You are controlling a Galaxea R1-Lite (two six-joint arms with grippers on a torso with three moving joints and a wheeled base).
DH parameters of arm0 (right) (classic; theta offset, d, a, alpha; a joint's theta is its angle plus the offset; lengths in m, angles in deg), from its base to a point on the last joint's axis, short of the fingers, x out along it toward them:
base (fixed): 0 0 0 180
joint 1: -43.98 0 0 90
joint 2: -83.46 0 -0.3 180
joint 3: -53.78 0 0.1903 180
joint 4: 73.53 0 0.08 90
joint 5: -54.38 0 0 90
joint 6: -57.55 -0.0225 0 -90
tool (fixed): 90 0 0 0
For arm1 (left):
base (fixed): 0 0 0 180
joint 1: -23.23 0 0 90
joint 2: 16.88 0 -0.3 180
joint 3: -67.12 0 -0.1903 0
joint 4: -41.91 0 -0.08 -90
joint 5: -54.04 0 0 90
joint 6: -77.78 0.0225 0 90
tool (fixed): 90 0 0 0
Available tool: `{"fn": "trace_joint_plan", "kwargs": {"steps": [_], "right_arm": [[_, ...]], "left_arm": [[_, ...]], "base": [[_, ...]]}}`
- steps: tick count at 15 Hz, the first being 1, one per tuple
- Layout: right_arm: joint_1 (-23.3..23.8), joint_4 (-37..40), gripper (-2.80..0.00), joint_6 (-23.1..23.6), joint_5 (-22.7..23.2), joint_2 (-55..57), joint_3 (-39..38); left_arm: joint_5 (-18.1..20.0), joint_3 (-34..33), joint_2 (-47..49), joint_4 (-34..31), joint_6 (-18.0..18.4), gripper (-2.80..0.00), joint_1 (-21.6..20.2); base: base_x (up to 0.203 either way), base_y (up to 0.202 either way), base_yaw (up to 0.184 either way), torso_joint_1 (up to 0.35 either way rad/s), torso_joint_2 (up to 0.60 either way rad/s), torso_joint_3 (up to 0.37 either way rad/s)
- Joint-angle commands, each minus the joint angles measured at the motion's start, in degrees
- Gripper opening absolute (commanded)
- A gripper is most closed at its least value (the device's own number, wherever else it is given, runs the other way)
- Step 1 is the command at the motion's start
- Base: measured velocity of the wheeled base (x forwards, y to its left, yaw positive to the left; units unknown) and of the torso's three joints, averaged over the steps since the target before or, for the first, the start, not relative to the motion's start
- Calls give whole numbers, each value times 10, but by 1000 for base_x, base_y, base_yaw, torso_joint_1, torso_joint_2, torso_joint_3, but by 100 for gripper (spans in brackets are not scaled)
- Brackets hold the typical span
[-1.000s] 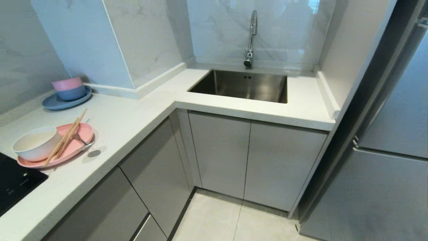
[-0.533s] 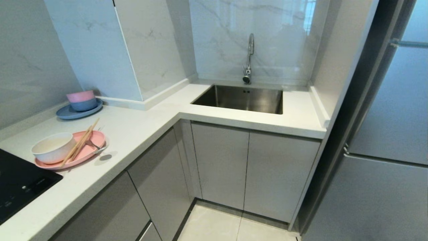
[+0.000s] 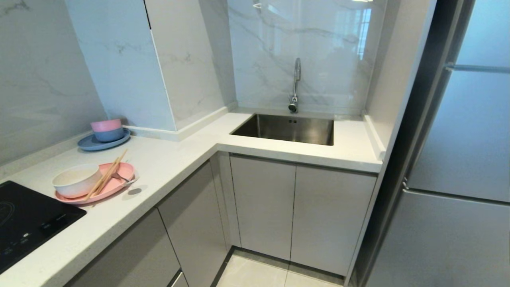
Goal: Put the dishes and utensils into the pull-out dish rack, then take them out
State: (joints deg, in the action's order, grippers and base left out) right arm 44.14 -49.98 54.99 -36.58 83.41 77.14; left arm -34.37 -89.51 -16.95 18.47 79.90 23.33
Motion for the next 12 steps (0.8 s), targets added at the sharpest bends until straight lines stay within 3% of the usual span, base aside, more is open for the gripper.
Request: {"fn": "trace_joint_plan", "kwargs": {"steps": [1, 12], "right_arm": [[0, 0, -280, -1, 0, 0, -1], [0, 0, -280, -1, 0, 0, -1]], "left_arm": [[0, 0, 0, 0, 0, -280, 0], [0, 0, 0, 0, 0, -280, 0]], "base": [[0, 0, 0, 0, 0, 0], [0, 0, 0, 0, 0, 0]]}}
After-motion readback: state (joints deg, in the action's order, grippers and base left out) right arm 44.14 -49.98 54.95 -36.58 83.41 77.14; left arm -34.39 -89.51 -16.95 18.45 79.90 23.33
